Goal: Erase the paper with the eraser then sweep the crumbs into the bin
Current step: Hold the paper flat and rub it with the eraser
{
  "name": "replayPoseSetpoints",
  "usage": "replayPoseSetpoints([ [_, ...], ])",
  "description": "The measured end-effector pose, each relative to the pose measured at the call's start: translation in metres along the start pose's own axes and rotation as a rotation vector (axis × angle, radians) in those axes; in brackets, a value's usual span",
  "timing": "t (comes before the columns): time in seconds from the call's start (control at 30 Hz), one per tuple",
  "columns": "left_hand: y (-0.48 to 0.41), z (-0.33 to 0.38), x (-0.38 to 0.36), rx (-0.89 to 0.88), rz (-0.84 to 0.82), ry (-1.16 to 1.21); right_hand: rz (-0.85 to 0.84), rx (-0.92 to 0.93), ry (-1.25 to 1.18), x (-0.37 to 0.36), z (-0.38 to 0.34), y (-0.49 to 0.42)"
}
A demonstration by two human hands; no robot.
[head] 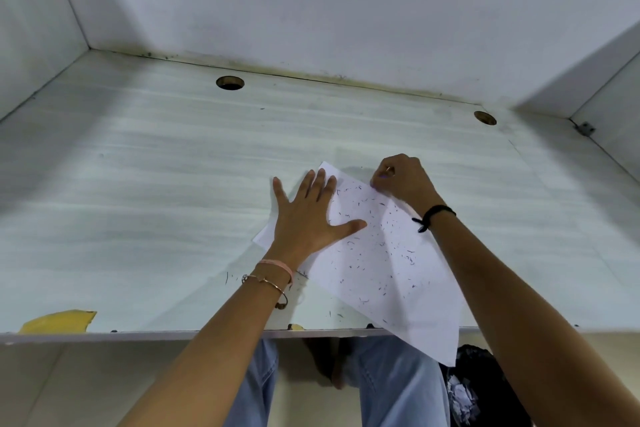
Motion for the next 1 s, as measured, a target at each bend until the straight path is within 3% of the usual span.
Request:
replayPoseSetpoints([
  [0.2,-0.003,-0.002,-0.003,0.002,0.033,-0.002,-0.18,0.273,-0.04,-0.032,-0.038,0.031],
  [0.33,-0.002,-0.002,-0.002,0.013,0.012,0.03,-0.03,0.05,-0.108,-0.019,-0.012,0.002],
  [0.43,-0.003,-0.002,-0.002,0.003,0.016,0.026,-0.049,0.14,-0.115,-0.021,-0.029,0.008],
  [0.53,-0.004,-0.002,-0.002,-0.007,0.03,0.04,-0.181,0.252,-0.089,-0.043,-0.045,0.028],
  [0.67,-0.001,-0.003,0.004,0.001,0.034,0.174,-0.03,0.1,-0.184,-0.03,-0.02,0.008],
  [0.77,0.0,-0.004,0.009,0.006,0.026,0.248,-0.009,0.036,-0.209,-0.022,-0.012,0.001],
  [0.83,-0.002,-0.005,0.015,0.049,0.002,0.378,0.027,0.044,-0.256,-0.022,-0.019,0.01],
  [0.9,-0.003,-0.011,0.021,0.157,-0.025,0.695,0.03,0.072,-0.335,-0.029,-0.026,0.024],
  [1.0,0.001,-0.029,0.029,0.275,0.02,1.055,-0.075,0.122,-0.384,-0.048,-0.035,0.052],
])
Point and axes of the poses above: each hand's wrist, its own y-axis away from the middle knuckle, its own x-axis out of the back of the hand, z = x × y, the point moved 5 cm from there along -y, towards the middle knuckle, and after that the axes turned 5 degrees about z, right-handed, at the moved point
